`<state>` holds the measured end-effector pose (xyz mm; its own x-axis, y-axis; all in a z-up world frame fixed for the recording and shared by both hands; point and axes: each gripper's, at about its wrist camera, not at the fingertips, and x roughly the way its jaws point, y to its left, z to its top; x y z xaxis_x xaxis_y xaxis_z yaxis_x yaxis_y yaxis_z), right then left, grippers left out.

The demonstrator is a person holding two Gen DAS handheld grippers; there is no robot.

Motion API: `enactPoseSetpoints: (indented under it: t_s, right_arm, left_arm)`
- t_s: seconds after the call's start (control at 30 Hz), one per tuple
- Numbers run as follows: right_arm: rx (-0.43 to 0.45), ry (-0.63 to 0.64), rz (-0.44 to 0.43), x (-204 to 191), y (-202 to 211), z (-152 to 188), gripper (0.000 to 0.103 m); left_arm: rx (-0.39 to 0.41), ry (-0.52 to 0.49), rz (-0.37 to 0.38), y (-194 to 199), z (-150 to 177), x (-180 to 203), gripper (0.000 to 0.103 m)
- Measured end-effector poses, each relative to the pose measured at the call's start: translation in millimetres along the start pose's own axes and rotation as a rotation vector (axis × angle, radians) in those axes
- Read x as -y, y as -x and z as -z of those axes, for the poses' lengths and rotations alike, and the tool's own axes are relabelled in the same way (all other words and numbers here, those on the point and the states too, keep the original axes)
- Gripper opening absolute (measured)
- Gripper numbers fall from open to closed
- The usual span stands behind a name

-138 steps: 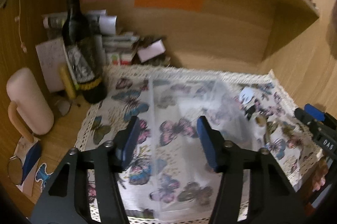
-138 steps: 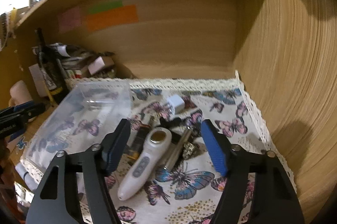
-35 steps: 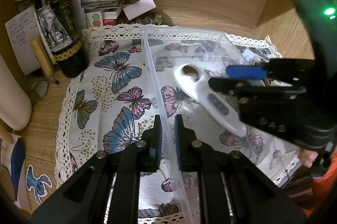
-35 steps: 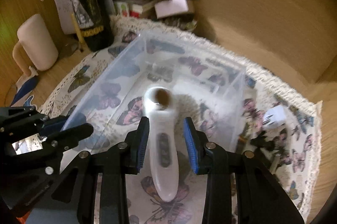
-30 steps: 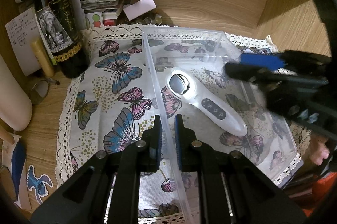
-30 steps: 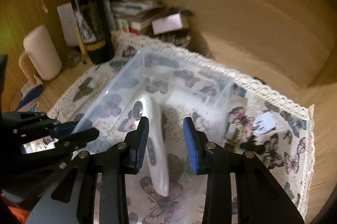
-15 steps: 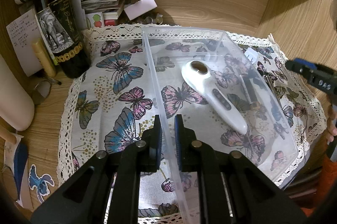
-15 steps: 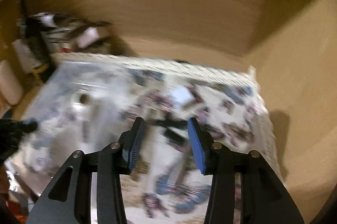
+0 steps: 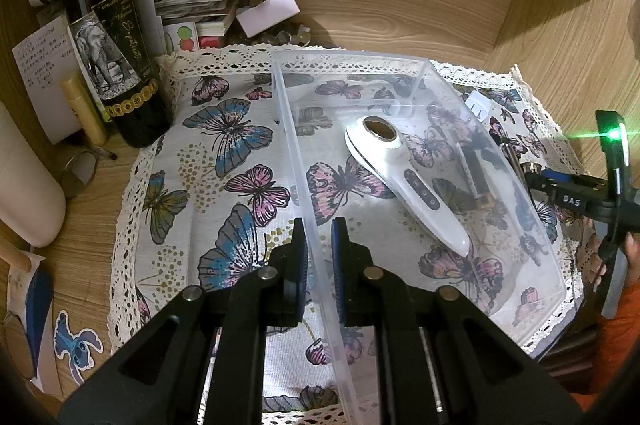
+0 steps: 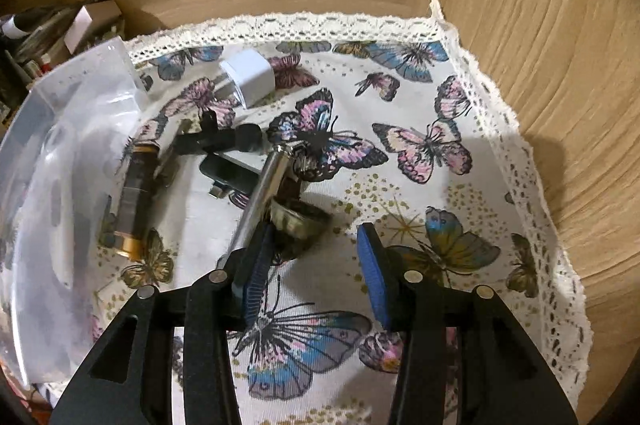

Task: Organize rigid objects

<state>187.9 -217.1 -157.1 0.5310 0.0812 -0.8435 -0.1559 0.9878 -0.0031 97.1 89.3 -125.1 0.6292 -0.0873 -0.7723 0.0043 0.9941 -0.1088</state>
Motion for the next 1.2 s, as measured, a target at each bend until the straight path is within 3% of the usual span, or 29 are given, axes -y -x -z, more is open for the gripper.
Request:
enactPoseSetpoints:
  t_s: [0.23,0.3,0.47,0.73,1.0,1.2]
  right_arm:
    - [0.011,-0.029,-0.043,4.3,-8.3,-3.4,0.04]
    - [0.01,-0.033,-0.064,4.4,-10.3,-5.2,0.03]
    - [0.028,-0.004,-0.049,-3.8,-11.6,-10.5,0.03]
    - [0.137,0.034,-0.051,-15.9,28.2,-20.0,0.03]
    - [0.25,0.128,-0.117,-54.0,68.4,-35.1,0.03]
    - [0.288,0.221,-0.2,-94.0,81.4,-39.8,0.03]
  left_arm:
    - [0.0,0.006,0.003,0.2,-0.2,-1.5,0.012]
    - [0.0,0.004,0.003,0.0,-0.5,-1.4,0.011]
    - [-0.001,0.006,0.003,0.1,-0.4,-1.3,0.011]
    - [-0.001,0.006,0.003,0.1,-0.4,-1.1,0.012]
    - [-0.009,0.008,0.002,-2.1,-1.0,-1.1,0.012]
    - [-0.01,0.008,0.001,-2.0,-1.1,-0.3,0.011]
